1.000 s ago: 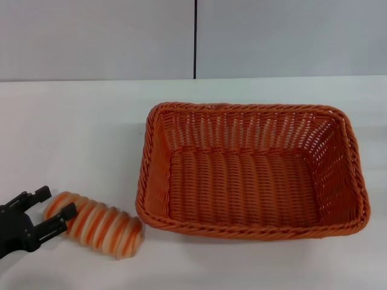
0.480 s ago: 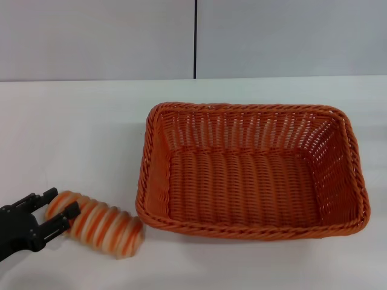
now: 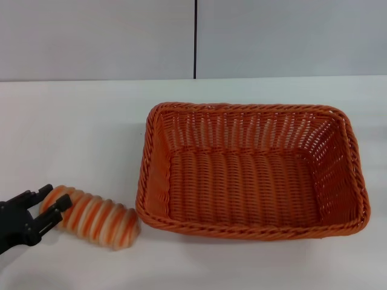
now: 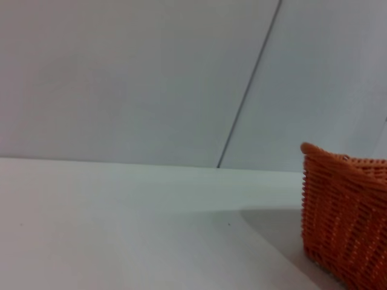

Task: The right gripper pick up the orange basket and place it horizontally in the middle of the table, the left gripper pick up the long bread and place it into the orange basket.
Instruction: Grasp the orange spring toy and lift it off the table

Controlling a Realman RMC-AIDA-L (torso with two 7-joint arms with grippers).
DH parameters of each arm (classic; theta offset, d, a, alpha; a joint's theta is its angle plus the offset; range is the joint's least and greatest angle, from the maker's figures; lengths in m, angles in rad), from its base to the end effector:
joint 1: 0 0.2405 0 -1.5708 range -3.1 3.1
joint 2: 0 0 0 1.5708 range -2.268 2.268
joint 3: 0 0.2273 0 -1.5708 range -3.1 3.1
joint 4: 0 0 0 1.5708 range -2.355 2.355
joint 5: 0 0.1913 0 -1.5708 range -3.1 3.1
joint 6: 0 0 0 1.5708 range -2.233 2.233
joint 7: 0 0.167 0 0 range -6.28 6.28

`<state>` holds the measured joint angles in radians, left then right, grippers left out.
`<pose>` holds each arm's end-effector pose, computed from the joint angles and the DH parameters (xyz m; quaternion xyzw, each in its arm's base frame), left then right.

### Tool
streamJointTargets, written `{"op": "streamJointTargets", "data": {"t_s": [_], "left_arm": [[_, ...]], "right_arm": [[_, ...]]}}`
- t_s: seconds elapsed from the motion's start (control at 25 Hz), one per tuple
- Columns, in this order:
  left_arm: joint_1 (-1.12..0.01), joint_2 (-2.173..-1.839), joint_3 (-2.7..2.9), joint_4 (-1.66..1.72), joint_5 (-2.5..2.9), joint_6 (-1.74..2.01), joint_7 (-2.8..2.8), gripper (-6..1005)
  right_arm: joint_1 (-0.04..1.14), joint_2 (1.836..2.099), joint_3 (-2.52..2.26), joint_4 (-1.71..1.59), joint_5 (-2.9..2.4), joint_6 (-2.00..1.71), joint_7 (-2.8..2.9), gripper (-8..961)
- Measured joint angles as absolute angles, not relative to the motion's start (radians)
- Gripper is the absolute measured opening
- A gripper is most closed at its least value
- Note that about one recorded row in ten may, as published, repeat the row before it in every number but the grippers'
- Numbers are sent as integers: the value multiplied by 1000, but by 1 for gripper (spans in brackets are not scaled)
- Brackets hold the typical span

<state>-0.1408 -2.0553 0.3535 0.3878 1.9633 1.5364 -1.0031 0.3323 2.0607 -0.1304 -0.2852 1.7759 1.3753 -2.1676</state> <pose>-0.3411 0.1999 0.0040 -0.8361 -0.3536 -0.2792 0.3131 0.3376 0.2978 0.1016 -0.6010 0.3417 0.4527 0.5631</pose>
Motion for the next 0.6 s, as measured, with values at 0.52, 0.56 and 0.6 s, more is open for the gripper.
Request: {"op": "streamJointTargets", "data": {"t_s": [0.52,0.56,0.6], "left_arm": [[-145,-2057,304,375,1953,1514,-976,424],[-145,-2057,304,374,1953,1514,-975,419],[-145,-2057,304,374,1953,1514,-975,402]], "right_arm": [[331,2063,-130,-285,1776,1362,-2168,560],[331,2063,-130,-285,1776,1362,-2167,560],[332,2063,-130,-285,1776,1361,-2168,560]]}}
